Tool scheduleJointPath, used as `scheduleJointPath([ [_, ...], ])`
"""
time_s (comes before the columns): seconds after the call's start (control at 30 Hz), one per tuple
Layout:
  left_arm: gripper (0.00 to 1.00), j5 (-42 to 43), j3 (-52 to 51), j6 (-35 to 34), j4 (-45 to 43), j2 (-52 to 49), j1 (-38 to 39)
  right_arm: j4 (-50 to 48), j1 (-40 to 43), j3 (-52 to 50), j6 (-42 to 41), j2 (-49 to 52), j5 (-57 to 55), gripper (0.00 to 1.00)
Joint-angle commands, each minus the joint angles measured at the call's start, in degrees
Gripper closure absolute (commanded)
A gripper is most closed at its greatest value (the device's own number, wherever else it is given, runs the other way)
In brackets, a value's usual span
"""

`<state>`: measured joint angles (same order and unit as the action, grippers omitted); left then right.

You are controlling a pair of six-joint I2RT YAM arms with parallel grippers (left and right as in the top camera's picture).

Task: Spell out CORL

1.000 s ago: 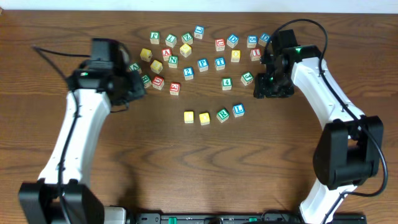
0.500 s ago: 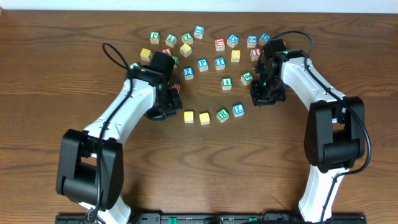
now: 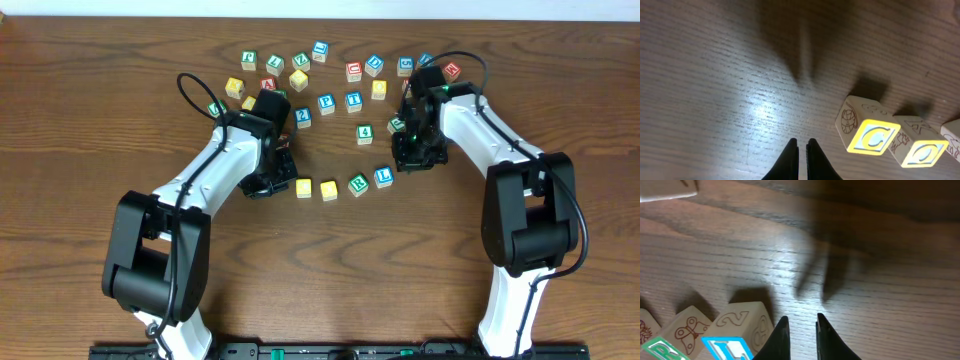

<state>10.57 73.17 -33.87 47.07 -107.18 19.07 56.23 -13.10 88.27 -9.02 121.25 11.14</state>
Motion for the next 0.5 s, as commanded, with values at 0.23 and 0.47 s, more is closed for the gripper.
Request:
scheduleJointPath([
  [0.23, 0.92, -0.72, -0.81, -0.74, -2.19, -0.79, 3.06, -0.7, -0.61, -2.64, -0.79, 0.61, 0.68, 0.87],
  [0.47, 0.92, -0.7, -0.81, -0.81, -2.23, -0.79, 4.26, -0.52, -1.29, -2.8, -0.79, 0.61, 1.09, 0.87],
])
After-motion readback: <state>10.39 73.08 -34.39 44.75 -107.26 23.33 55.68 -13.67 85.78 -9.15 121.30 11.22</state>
